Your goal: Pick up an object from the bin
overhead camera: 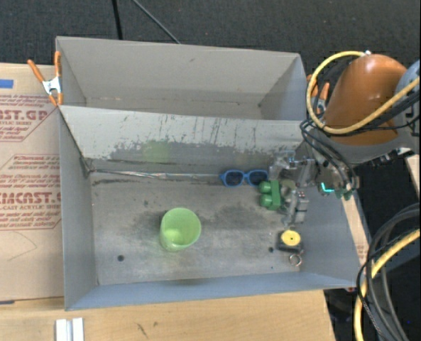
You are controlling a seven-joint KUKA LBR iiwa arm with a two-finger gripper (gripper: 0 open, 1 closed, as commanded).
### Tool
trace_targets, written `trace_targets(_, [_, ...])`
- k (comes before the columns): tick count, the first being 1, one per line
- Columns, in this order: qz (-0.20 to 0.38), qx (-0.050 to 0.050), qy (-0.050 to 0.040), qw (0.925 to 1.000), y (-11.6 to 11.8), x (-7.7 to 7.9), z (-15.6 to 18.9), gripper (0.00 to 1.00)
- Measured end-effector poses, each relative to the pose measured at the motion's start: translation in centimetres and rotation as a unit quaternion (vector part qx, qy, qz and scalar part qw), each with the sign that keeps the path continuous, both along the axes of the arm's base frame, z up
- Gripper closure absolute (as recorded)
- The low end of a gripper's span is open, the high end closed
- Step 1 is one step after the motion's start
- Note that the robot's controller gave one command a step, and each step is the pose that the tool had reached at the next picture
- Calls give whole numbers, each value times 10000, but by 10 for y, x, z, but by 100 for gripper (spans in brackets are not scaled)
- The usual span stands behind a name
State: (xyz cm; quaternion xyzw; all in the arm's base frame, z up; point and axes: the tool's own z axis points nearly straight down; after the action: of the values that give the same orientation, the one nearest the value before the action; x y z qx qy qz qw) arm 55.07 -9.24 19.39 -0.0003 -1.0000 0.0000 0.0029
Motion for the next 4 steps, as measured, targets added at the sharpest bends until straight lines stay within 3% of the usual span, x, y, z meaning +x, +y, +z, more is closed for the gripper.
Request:
trace_targets(1, [-493, 3, 13, 9988, -47, -41, -94, 0])
trace_targets(2, [763, 6, -20, 9971, -64, -43, -121, 0])
trace_targets(3, [762, 6, -25, 9971, -63, -43, -121, 100])
trace_targets(4, [969, -7, -78, 9953, -16, -25, -3, 100])
